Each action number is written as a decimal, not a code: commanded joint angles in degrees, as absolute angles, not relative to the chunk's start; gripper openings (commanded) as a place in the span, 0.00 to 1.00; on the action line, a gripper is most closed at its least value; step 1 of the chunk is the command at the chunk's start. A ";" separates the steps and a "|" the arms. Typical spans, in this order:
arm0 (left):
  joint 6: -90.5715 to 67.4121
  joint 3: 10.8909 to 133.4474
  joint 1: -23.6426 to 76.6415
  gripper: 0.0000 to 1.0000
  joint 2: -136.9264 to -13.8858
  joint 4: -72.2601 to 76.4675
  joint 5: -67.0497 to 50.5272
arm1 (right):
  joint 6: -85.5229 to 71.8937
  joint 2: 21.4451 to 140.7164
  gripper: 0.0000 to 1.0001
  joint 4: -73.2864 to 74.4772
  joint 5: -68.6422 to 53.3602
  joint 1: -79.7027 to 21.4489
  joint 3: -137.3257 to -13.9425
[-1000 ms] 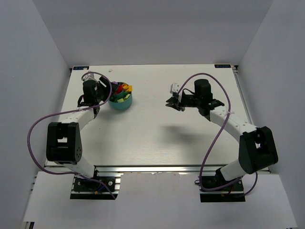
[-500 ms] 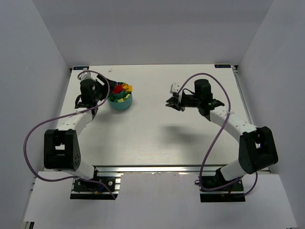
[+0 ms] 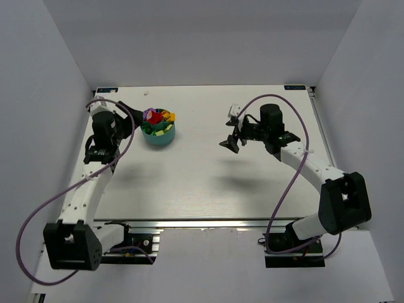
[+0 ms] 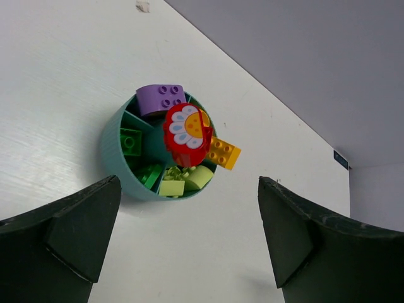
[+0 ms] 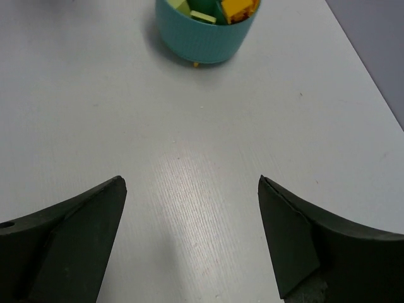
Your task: Sort the legos into containers by color
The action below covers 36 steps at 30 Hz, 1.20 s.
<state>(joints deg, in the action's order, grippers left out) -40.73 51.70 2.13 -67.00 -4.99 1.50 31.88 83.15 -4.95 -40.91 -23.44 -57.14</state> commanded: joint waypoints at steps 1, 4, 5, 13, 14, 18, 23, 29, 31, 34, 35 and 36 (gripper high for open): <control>-38.59 50.98 2.02 0.98 -58.73 -14.32 6.59 | 20.33 78.67 0.90 -8.53 -32.19 -22.68 -58.88; -37.88 50.45 2.02 0.98 -52.57 -16.34 6.33 | 14.87 79.01 0.89 -1.68 -28.84 -21.80 -64.22; -37.36 50.28 2.02 0.98 -50.12 -16.35 4.94 | 12.16 79.19 0.89 -0.28 -26.57 -21.62 -65.47; -36.48 51.59 2.02 0.98 -47.20 -16.70 -5.44 | 4.22 80.25 0.89 14.67 -27.50 -16.18 -72.25; -36.47 51.59 2.02 0.98 -47.02 -16.35 -6.23 | 3.78 79.90 0.89 14.33 -28.55 -15.30 -71.55; -35.77 52.38 2.02 0.98 -46.58 -16.08 -8.26 | -2.27 77.35 0.89 10.29 -26.03 -11.87 -68.91; -34.98 53.09 2.02 0.98 -46.32 -16.87 -10.28 | -3.17 76.03 0.89 14.22 -14.79 -11.60 -69.52; -34.89 52.73 2.02 0.98 -44.65 -18.01 -10.46 | 1.39 72.16 0.89 13.71 -8.18 -11.60 -65.13; -34.89 52.65 2.02 0.98 -44.47 -18.19 -10.63 | 1.76 70.67 0.89 13.10 -8.17 -11.60 -63.47; -34.89 52.73 2.02 0.98 -44.21 -18.19 -10.90 | 1.58 69.61 0.89 13.27 -8.79 -11.60 -62.58; -35.07 52.73 2.02 0.98 -44.21 -18.28 -10.81 | 1.58 69.44 0.89 13.45 -9.14 -11.60 -62.32; -35.07 52.65 2.02 0.98 -43.77 -18.19 -10.90 | 1.41 69.35 0.89 13.53 -9.23 -11.60 -62.23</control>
